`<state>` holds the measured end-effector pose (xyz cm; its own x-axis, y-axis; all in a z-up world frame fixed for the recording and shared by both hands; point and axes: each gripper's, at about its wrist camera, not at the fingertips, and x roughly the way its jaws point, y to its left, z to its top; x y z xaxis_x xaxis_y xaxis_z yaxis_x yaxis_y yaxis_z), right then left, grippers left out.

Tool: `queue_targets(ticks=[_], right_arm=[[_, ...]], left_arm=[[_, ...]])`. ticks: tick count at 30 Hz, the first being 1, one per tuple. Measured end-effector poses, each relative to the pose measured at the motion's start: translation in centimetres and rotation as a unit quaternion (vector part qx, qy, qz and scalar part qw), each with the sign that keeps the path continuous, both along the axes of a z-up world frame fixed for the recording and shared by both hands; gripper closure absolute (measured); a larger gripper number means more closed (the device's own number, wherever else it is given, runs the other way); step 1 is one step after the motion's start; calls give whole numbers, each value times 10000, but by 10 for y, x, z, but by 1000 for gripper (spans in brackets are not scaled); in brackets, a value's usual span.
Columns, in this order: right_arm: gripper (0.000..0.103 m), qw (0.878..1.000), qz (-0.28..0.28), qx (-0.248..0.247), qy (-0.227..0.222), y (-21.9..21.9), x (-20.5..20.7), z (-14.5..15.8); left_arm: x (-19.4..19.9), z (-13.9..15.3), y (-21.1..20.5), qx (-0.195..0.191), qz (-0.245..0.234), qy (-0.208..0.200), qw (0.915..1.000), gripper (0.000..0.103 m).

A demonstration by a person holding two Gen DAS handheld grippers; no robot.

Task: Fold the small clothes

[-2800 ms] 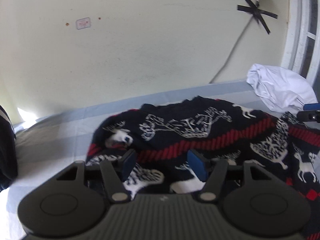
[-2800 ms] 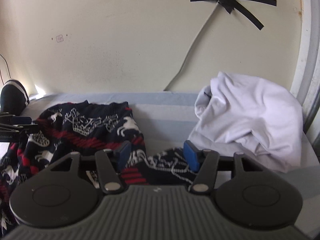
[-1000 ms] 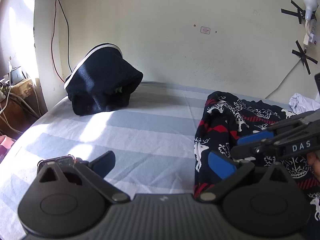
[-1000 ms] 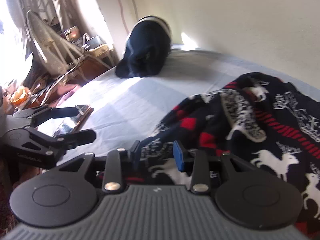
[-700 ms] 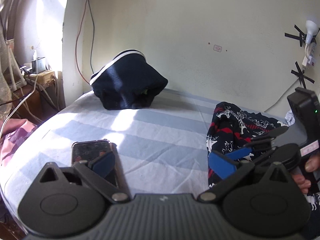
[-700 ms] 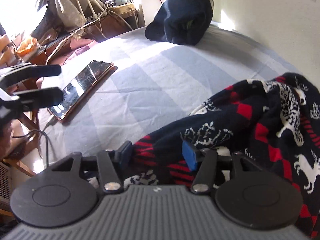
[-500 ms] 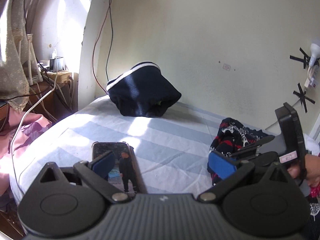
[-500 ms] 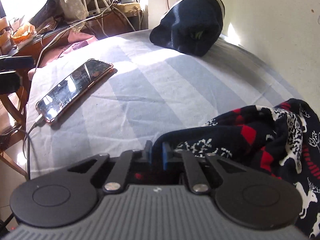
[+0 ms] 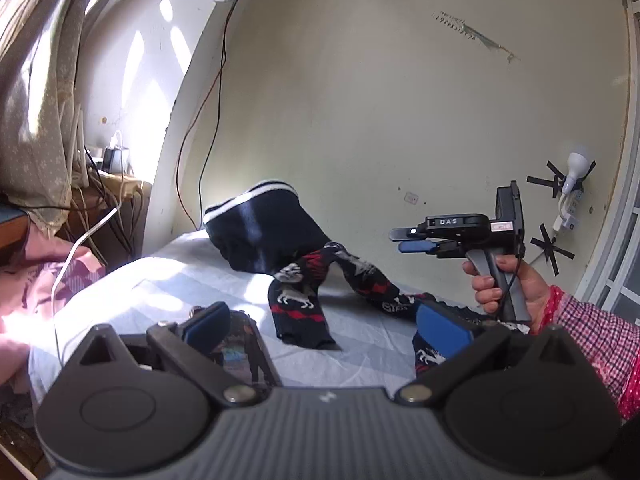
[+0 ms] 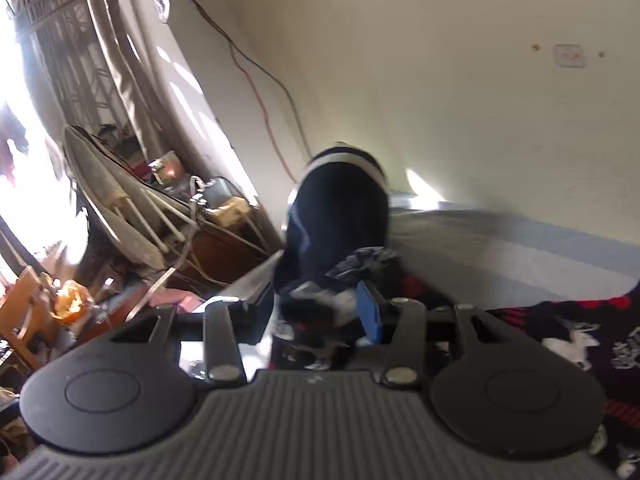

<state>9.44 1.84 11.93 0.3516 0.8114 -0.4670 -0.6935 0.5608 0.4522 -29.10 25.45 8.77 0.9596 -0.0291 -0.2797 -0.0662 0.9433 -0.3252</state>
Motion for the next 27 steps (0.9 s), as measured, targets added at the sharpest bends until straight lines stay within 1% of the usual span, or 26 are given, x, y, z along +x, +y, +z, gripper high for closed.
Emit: queue_targets(ticks=[2,4,6,8,9,10,11,12,13,14,16,17,19,21,24,25,26,27], right_arm=[[54,9994,-314,-109,58,-24,8,-8],[54,9977,-642,-226,54,-44,17,-15],[55,9943,-985,-332,221,-61,28,-29],[56,9905,-1164,-334,653,-73,37,-50],[56,9879,-1178,-310,962,-77,37,-67],[56,9854,-1086,-407,1246,-74,34,-85],[57,9833,-966,-641,1404,-67,29,-101],[59,9857,-890,-790,1196,-61,18,-109],[59,9876,-883,-944,892,-57,11,-105],[59,9871,-743,-1187,778,-50,9,-101],[58,9901,-639,-1192,369,-43,2,-81],[58,9914,-450,-1231,20,-36,-5,-68],[58,9887,46,-1397,-541,-12,-21,-47],[54,9851,544,-1454,-736,13,-36,-37],[52,9753,1249,-1554,-953,64,-59,-35],[50,9716,1382,-1596,-1067,78,-66,-37],[44,9679,1482,-1656,-1178,97,-67,-42],[40,9648,1534,-1735,-1246,115,-70,-46]], left_arm=[[19,-6,-2,-176,-141,121,9997,0],[42,-11,-7,-382,-399,247,9982,0],[65,-13,-16,-457,-599,316,9967,0],[87,-16,-24,-514,-812,387,9946,0],[97,-18,-29,-553,-912,428,9934,0],[106,-23,-36,-595,-1052,484,9915,0],[114,-26,-43,-617,-1178,563,9895,0],[120,-30,-51,-588,-1265,664,9880,0],[124,-36,-62,-488,-1319,770,9871,0],[126,-42,-72,-383,-1353,859,9863,0],[125,-53,-87,-270,-1484,1075,9827,0],[124,-59,-93,-266,-1572,1180,9801,0],[120,-70,-104,-279,-1748,1370,9746,0],[116,-76,-112,-272,-1847,1505,9708,2],[109,-83,-120,-279,-1891,1657,9675,11],[108,-86,-121,-312,-1902,1716,9661,14],[107,-89,-122,-352,-1924,1787,9643,24],[105,-92,-123,-366,-1933,1857,9627,31]])
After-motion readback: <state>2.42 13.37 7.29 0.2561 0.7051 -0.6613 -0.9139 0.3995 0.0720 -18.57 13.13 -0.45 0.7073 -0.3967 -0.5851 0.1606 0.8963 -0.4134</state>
